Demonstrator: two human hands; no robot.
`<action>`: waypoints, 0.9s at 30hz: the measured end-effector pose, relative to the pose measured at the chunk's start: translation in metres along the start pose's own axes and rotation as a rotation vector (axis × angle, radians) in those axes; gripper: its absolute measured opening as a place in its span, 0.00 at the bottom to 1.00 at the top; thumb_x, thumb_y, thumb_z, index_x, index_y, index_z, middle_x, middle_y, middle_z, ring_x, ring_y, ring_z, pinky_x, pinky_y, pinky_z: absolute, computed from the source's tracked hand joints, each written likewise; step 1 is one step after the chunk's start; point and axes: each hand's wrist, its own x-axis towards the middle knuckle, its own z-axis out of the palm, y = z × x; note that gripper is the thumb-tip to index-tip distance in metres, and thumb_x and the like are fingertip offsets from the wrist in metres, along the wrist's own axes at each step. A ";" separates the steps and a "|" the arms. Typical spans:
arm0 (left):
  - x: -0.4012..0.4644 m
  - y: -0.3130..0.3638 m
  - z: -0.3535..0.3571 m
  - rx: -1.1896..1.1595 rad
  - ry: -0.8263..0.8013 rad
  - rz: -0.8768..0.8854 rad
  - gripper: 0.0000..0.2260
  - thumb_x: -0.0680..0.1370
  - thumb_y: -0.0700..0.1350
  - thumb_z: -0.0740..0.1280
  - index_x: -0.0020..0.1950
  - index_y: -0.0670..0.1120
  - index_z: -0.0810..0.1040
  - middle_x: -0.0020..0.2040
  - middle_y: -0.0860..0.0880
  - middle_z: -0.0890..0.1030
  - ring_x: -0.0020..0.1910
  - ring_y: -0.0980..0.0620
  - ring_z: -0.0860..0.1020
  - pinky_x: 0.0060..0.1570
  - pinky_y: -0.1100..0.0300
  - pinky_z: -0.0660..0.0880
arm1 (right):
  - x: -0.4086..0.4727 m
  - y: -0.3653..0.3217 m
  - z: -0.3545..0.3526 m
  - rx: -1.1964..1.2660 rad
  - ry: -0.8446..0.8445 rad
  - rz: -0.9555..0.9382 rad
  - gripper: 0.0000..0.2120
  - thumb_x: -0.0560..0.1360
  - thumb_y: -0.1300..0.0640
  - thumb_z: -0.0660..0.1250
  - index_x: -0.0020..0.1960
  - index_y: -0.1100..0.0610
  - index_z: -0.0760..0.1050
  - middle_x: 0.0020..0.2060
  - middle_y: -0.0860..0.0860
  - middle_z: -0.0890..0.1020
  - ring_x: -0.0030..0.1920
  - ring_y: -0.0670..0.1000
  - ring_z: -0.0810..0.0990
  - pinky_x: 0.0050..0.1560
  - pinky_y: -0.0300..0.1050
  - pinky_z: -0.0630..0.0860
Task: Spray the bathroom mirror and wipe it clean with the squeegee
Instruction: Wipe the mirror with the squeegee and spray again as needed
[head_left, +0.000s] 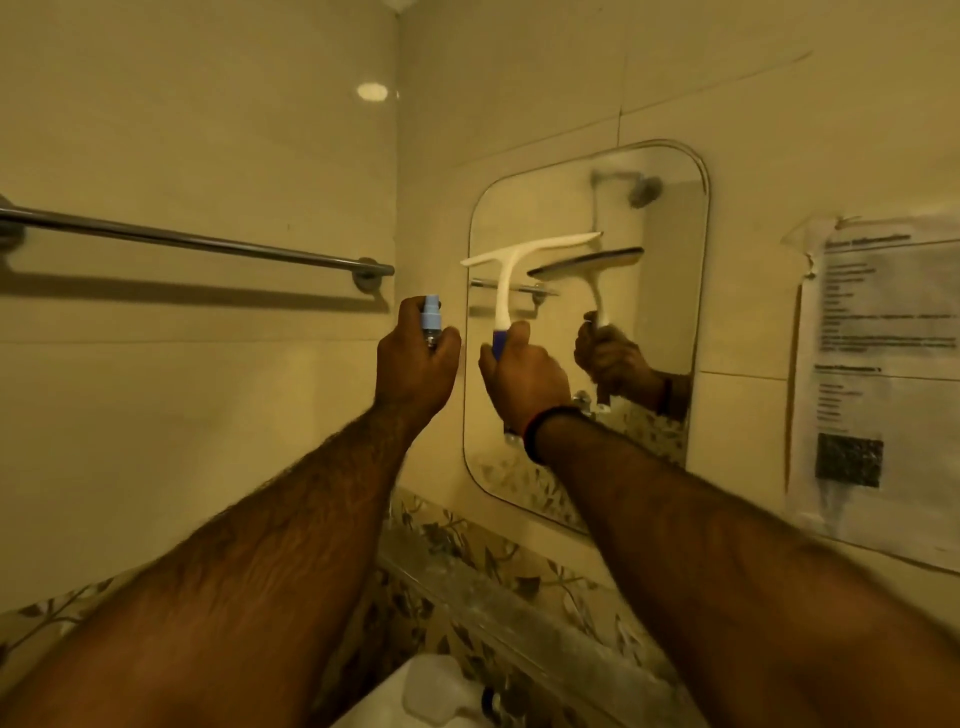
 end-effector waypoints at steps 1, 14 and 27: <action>0.005 -0.003 0.000 0.004 0.007 0.005 0.16 0.78 0.48 0.66 0.65 0.50 0.71 0.42 0.49 0.78 0.37 0.46 0.80 0.37 0.51 0.81 | 0.013 -0.004 0.000 0.002 0.018 -0.015 0.14 0.78 0.45 0.56 0.55 0.55 0.62 0.36 0.51 0.74 0.33 0.54 0.75 0.34 0.49 0.74; 0.031 -0.047 0.013 0.048 0.033 0.003 0.15 0.78 0.48 0.66 0.64 0.50 0.71 0.43 0.45 0.80 0.37 0.44 0.81 0.37 0.47 0.82 | 0.112 -0.017 0.016 -0.006 0.078 -0.017 0.14 0.79 0.47 0.55 0.55 0.57 0.62 0.36 0.51 0.72 0.31 0.53 0.70 0.31 0.44 0.64; 0.027 -0.075 0.016 0.117 0.034 -0.021 0.15 0.78 0.47 0.66 0.64 0.49 0.71 0.44 0.43 0.81 0.38 0.43 0.81 0.39 0.46 0.82 | 0.116 -0.010 0.044 0.028 0.049 0.044 0.14 0.80 0.48 0.55 0.57 0.58 0.62 0.43 0.55 0.80 0.39 0.57 0.79 0.38 0.49 0.76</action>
